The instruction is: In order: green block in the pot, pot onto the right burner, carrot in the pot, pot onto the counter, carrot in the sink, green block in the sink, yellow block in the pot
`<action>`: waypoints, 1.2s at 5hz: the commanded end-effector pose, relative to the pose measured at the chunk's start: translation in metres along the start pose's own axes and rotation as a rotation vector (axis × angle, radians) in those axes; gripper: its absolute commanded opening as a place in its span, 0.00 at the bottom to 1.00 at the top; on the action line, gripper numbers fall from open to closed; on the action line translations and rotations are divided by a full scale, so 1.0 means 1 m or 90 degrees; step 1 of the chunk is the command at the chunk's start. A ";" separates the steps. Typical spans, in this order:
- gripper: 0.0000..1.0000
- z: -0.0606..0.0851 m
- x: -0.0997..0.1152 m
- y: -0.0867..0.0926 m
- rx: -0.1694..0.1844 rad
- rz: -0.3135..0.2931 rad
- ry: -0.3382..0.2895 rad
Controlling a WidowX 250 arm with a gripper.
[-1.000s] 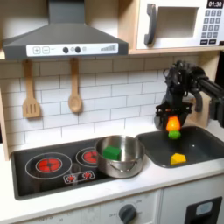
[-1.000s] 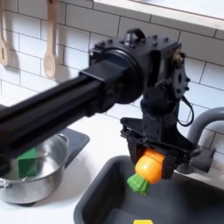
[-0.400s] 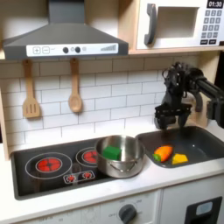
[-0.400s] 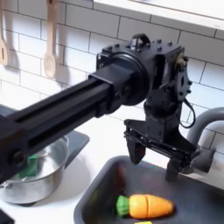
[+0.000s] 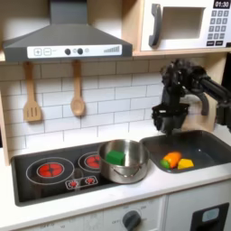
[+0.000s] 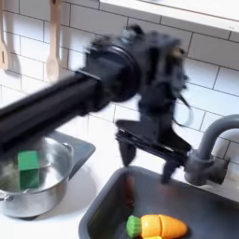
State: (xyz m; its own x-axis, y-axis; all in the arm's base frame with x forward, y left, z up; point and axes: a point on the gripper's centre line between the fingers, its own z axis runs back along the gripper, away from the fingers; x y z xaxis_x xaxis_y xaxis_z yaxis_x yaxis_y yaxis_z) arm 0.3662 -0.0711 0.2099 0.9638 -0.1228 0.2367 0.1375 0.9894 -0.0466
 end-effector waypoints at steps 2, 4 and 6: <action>1.00 0.020 -0.016 0.077 0.040 0.138 -0.020; 1.00 0.014 -0.029 0.103 0.065 0.187 0.002; 1.00 0.029 -0.044 0.120 0.087 0.223 0.004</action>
State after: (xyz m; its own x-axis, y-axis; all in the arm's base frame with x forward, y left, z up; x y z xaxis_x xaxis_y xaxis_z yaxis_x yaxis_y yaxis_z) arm 0.3349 0.0523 0.2214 0.9501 0.2211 0.2202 -0.2275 0.9738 0.0041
